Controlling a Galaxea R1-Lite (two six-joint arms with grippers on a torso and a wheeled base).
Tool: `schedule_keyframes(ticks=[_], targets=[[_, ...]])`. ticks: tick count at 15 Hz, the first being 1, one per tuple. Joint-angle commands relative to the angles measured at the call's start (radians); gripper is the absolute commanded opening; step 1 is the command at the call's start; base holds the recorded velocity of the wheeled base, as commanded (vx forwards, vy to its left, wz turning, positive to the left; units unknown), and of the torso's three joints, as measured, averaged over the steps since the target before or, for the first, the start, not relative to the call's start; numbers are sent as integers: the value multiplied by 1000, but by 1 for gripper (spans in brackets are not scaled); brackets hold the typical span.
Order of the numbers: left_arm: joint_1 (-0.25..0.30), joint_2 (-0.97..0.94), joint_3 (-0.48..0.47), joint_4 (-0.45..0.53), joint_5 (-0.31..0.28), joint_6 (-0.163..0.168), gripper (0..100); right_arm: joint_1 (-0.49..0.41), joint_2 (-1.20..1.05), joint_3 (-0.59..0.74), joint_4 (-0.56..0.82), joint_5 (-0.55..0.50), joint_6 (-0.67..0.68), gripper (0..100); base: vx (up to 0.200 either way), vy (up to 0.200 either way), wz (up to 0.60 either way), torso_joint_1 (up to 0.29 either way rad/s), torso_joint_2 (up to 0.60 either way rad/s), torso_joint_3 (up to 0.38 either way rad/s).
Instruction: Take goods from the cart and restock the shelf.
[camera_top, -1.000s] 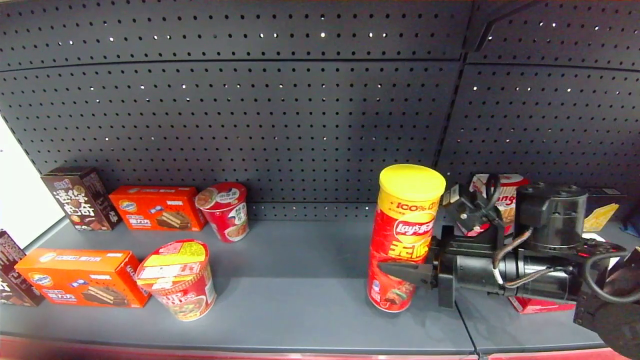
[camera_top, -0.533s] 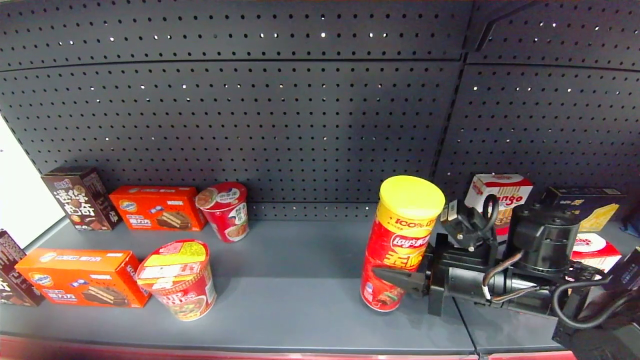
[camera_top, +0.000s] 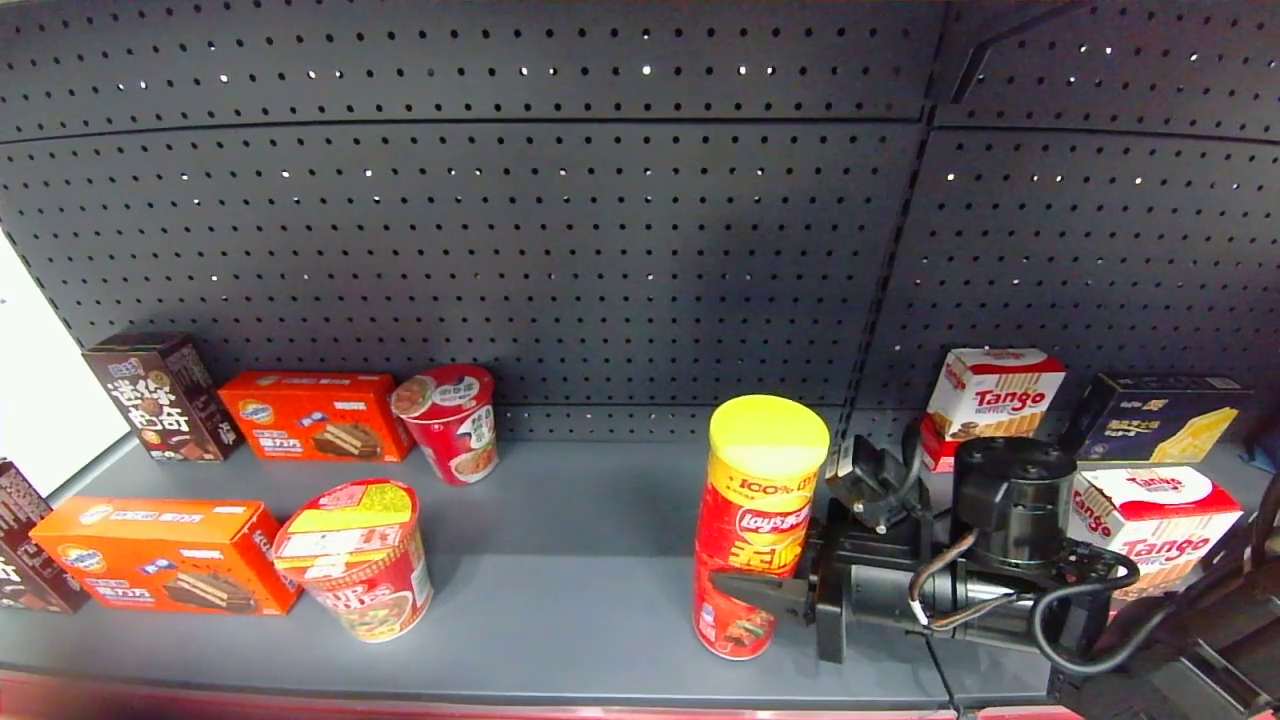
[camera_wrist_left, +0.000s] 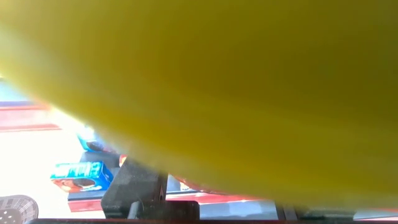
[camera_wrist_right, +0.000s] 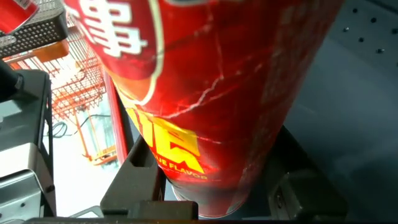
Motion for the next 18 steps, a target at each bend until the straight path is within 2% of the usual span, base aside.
schedule_keyframes(ticks=[1, 18], targets=[[-1, -2, 1, -1, -1, -1, 0, 5, 8, 0, -1, -1, 0, 0, 0, 0, 0, 0, 0, 0], [-1, -3, 1, -1, -2, -1, 0, -1, -17, 29, -2, -2, -1, 0, 0, 0, 0, 0, 0, 0]])
